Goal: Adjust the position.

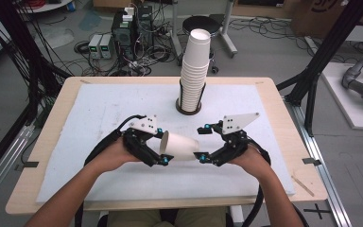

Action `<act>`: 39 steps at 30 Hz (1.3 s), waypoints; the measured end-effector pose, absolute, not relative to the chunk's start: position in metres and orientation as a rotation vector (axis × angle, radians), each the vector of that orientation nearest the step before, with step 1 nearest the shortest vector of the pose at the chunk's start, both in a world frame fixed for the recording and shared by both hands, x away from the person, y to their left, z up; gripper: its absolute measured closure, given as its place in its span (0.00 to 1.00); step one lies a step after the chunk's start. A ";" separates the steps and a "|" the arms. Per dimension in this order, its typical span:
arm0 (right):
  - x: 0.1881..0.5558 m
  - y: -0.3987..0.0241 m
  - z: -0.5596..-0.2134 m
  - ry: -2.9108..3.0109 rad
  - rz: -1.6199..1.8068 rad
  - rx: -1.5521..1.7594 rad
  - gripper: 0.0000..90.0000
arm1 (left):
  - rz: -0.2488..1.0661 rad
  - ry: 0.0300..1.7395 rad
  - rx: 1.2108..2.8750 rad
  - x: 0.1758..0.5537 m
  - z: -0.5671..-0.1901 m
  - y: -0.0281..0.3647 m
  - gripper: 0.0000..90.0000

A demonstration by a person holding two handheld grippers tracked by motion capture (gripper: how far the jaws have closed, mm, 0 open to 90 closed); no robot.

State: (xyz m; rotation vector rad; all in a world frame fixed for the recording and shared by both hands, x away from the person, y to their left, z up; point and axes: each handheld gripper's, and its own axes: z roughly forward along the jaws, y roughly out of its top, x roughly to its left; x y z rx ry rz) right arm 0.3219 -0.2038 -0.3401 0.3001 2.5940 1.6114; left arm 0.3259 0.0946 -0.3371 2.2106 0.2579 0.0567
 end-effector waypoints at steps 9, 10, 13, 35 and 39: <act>0.326 -0.185 -0.321 2.660 1.346 0.208 0.19 | 0.128 0.228 2.379 0.331 -0.312 0.089 0.23; 0.326 -0.185 -0.321 2.660 1.346 0.208 0.19 | 0.137 0.217 2.400 0.331 -0.310 0.087 0.23; 0.328 -0.178 -0.316 2.681 1.277 0.170 0.19 | 0.144 0.210 2.434 0.332 -0.305 0.084 0.23; 0.335 -0.124 -0.325 2.844 0.901 0.027 0.19 | 0.147 0.211 2.548 0.332 -0.311 0.071 0.23; 0.334 -0.119 -0.330 2.846 0.860 0.023 0.20 | 0.141 0.212 2.553 0.332 -0.312 0.071 0.23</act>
